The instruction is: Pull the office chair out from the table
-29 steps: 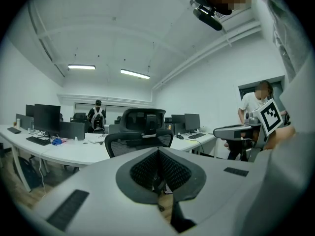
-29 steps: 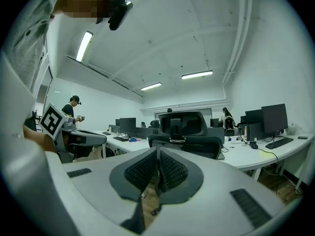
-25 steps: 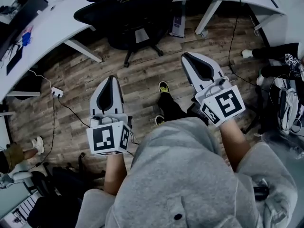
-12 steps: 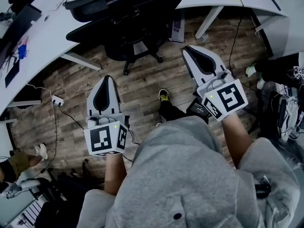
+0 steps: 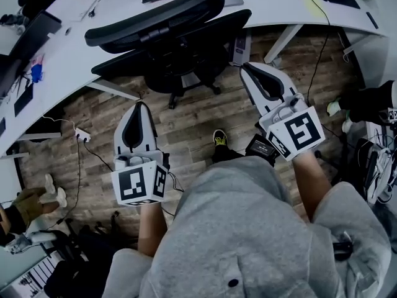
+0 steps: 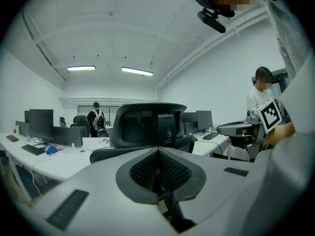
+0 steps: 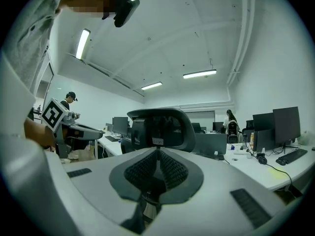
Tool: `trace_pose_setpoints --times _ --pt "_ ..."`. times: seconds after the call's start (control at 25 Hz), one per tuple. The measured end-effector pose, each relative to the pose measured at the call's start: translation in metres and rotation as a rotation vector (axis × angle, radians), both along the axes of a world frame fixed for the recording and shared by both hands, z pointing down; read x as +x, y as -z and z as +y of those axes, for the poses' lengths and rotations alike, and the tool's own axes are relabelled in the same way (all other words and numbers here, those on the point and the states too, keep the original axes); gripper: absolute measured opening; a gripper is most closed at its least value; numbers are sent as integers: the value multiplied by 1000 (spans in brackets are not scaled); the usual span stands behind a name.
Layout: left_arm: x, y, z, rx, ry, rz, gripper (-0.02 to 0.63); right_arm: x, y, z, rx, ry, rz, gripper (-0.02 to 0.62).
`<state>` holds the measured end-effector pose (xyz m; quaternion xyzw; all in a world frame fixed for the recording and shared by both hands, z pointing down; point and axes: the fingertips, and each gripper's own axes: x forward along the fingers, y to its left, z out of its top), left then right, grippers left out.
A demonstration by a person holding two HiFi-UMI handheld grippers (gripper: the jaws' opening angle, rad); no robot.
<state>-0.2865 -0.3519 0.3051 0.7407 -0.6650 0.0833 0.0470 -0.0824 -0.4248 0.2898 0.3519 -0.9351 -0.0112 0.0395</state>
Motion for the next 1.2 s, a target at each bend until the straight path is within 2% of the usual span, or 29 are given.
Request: trace_pose_setpoints --times 0.28,0.48,0.64,0.72,0.84,0.96,1.08,1.2 --pt "-9 3 -31 1 52 -32 12 3 2 -40 30 20 -4 41" --pt "-24 7 -53 -16 98 -96 12 6 5 -69 56 24 15 41" --pt "-45 6 -67 -32 126 -166 14 6 5 -84 89 21 68 41" --pt "-57 4 -74 -42 126 -212 15 5 2 -90 106 16 123 42" --pt "-78 2 -84 -64 113 -310 15 4 -10 -106 122 -17 263 43" --pt "-101 1 -92 -84 104 -396 15 4 -11 -121 173 -41 343 43" --pt "-125 2 -99 -106 95 -473 28 1 -14 -129 222 -38 465 43" --pt "-144 -11 -108 -178 43 -550 156 -1 -26 -137 275 -17 623 54"
